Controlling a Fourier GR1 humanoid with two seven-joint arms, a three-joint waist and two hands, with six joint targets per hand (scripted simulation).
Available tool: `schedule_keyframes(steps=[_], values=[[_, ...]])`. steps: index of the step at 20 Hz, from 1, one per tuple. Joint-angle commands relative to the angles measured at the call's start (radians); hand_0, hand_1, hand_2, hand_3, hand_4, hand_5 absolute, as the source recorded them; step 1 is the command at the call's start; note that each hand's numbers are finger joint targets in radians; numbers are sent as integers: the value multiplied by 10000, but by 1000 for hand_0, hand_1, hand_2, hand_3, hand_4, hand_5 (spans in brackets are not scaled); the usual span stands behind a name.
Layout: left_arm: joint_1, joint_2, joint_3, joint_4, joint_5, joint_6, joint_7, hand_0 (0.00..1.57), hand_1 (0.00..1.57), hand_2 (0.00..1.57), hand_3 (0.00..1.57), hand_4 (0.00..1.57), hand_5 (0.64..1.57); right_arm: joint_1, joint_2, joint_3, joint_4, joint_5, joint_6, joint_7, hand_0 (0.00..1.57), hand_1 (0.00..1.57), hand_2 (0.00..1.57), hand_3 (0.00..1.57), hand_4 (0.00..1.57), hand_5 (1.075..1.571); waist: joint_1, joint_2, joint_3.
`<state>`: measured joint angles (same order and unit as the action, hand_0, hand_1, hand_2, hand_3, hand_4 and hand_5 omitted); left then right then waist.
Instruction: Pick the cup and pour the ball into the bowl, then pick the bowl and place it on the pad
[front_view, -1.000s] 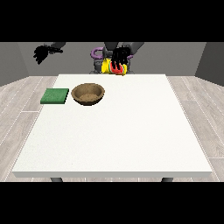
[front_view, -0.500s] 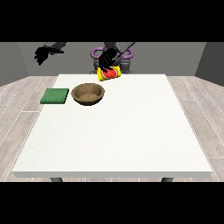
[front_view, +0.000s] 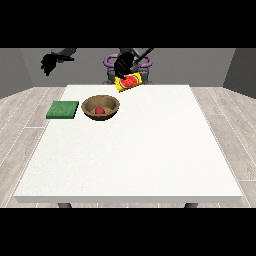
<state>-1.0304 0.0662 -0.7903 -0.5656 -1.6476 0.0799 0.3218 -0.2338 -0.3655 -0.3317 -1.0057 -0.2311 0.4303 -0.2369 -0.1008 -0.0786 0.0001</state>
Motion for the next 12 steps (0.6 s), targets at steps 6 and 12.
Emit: schedule_keyframes(steps=[6,12], values=[[1488,8,4885,-2010,4786,2993,576,1236,1236,1543,1425,1513,1196,381,-200,-541,71,-269,-366,179,0,0,0,0,104,1565,1185,115,-111],[3319,-648,6632,-3730,9330,4538,-782,0,0,0,0,419,1561,-296,515,-247,-267,-160,-871,-99,0,0,0,0,354,1567,1136,1807,-263]])
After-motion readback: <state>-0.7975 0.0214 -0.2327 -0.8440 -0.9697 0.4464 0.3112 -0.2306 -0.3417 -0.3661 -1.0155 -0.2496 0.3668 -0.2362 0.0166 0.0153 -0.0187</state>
